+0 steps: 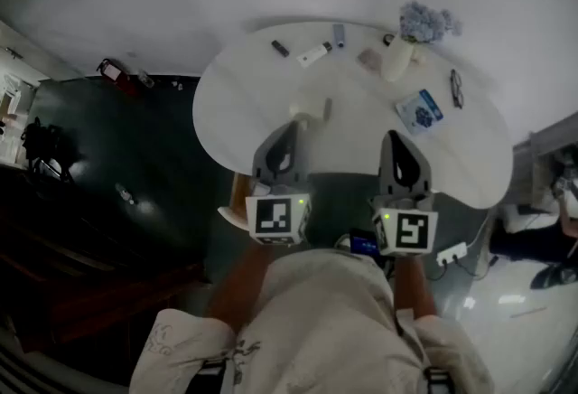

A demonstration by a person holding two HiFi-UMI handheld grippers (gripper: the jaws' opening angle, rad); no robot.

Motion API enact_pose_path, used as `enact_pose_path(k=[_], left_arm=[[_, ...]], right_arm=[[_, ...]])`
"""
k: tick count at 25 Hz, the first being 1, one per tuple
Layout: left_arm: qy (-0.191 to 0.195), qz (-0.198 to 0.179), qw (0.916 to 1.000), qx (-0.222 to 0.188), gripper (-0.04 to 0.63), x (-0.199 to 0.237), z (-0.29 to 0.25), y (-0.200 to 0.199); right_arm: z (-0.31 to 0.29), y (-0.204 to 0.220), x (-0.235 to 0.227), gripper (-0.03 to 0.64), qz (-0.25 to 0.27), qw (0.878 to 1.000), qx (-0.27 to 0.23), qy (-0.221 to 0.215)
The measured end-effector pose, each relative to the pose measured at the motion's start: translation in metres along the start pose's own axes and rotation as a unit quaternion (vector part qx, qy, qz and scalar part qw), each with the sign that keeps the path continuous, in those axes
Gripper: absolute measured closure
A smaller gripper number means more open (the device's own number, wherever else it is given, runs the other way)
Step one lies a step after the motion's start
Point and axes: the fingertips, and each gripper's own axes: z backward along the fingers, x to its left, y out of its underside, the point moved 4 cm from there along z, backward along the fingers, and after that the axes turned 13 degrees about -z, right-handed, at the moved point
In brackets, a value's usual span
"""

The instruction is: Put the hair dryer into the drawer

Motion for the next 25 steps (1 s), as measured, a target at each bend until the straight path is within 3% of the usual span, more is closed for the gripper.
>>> enact_pose_path(k=[19, 22, 25], left_arm=[[0.000, -0.019, 0.9998, -0.003, 0.594, -0.001, -0.006, 0.000], [0.000, -0.020, 0.9998, 0.008, 0.594, -0.001, -0.009, 0.009], [0.005, -0.045, 0.9983, 0.036, 0.592, 0.000, -0.015, 0.032]], right_arm=[[-0.006, 0.001, 0.007, 0.614, -0.004, 1.000, -0.006, -0.007], [-0.006, 0.005, 0.006, 0.614, -0.004, 1.000, 0.000, -0.005], [-0.004, 0.009, 0.005, 0.614, -0.006, 1.000, 0.006, -0.004]])
